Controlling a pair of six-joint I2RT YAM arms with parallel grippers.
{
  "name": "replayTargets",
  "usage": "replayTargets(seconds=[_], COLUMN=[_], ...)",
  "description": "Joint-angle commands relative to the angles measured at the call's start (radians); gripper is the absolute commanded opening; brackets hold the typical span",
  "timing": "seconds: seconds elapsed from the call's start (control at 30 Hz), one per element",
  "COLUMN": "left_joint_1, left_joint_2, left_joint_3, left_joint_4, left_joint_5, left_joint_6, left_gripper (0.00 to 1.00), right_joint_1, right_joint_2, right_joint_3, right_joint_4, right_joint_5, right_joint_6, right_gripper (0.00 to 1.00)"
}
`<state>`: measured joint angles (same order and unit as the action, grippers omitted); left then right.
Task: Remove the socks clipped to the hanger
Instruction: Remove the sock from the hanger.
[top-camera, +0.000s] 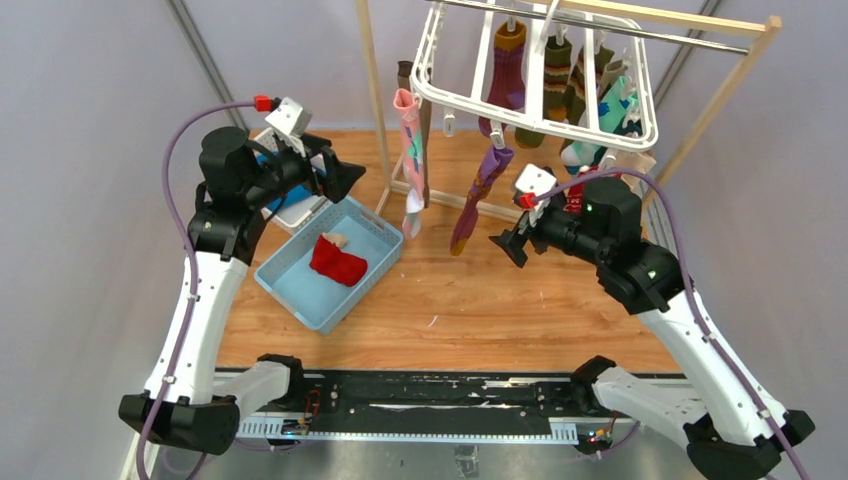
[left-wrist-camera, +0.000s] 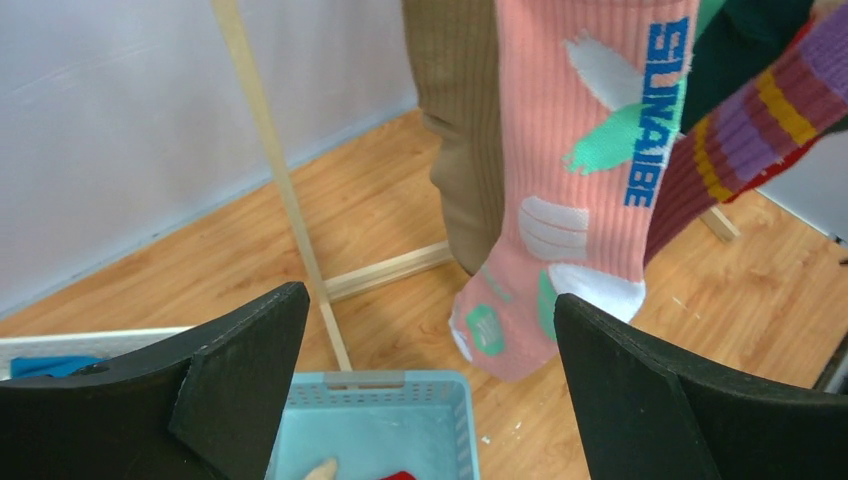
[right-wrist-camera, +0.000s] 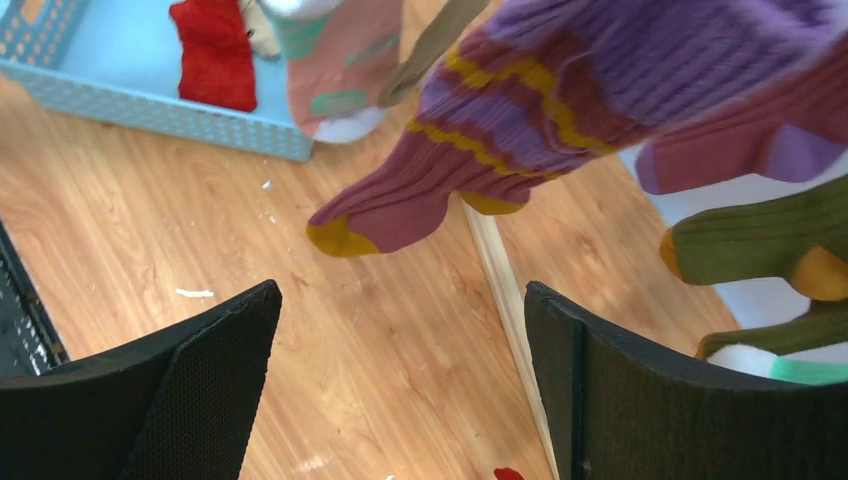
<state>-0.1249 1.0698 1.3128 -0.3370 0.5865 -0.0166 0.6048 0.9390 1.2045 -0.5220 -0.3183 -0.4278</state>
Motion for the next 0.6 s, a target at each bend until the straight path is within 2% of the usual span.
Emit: replayTargets(seconds=[0.0,0.17,0.43,0.57], left_joint_1=[-0.042,-0.086,-0.1,-0.103], left_joint_2=[0.008,0.025,0.05,0.063], left_joint_3=[0.002,-0.001,-0.007,-0.012], left_joint_4=[0.037,0.039,0.058,0.071], left_joint_5=[0.06,0.06,0.054,0.056], left_joint_6=[0.036,0.059,0.041,0.026], left_gripper=[0.97,0.95,0.95,0.94], right_joint_1=[-0.072,-0.115,-0.113,-0.114], right_joint_2=[-0.023,0.059,0.116,0.132], right_joint_3=[-0.03,-0.024,-0.055,-0.082], right_joint_4=[0.125,0.238,0.399,0.472], right_joint_5=[0.022,0.007,-0.051,0.015], right_joint_6=[0.101,0.202,0.272,0.286], right_gripper=[0.9,0.9,0.91,0.88])
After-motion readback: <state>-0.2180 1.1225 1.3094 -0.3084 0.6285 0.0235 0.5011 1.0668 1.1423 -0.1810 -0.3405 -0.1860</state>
